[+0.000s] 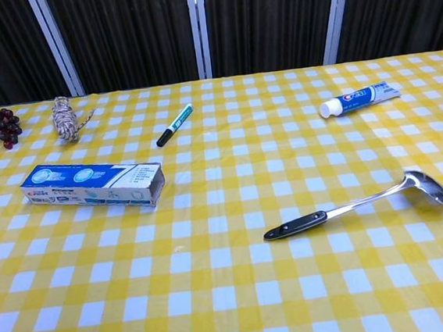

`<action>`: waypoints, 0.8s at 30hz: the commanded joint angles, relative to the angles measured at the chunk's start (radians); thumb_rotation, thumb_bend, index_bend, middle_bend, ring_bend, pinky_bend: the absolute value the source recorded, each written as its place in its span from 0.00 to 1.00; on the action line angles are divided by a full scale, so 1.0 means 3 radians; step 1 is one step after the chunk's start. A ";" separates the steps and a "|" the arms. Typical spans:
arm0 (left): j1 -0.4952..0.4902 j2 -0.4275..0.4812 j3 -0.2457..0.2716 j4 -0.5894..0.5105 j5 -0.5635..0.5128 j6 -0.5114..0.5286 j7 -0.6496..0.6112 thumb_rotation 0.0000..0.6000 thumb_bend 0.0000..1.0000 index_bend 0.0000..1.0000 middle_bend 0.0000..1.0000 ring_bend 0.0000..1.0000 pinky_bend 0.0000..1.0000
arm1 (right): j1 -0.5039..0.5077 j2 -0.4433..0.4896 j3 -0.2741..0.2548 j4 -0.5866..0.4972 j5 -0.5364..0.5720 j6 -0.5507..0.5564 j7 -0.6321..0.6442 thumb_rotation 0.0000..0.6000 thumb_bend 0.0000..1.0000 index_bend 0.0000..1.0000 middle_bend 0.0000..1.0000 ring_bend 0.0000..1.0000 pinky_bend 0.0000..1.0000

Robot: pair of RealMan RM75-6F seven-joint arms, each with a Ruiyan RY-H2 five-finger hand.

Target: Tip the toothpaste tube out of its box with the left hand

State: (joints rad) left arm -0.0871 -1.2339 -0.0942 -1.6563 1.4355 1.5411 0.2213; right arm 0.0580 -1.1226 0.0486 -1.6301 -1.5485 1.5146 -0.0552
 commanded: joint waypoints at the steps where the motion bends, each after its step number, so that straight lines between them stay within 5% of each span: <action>1: 0.0000 -0.0001 0.0000 0.0001 0.0000 -0.0001 0.0000 1.00 0.05 0.00 0.00 0.00 0.00 | 0.0000 -0.0001 0.0001 0.0001 0.0002 -0.0001 0.0000 1.00 0.08 0.00 0.00 0.00 0.00; 15: -0.0029 -0.0013 -0.0006 0.0023 -0.0023 -0.0057 -0.0004 1.00 0.04 0.00 0.00 0.00 0.00 | 0.0005 -0.0006 0.0002 -0.0006 0.0018 -0.0020 -0.0020 1.00 0.08 0.00 0.00 0.00 0.00; 24: -0.0309 0.0043 -0.0108 0.0064 -0.0084 -0.0426 0.0153 1.00 0.05 0.00 0.00 0.00 0.02 | 0.0006 0.0040 0.0017 -0.0021 0.0041 -0.0025 0.0087 1.00 0.08 0.00 0.00 0.00 0.00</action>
State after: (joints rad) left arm -0.1634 -1.2290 -0.1183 -1.6398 1.4137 1.4307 0.2548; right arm 0.0597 -1.1104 0.0540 -1.6364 -1.5363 1.5072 -0.0289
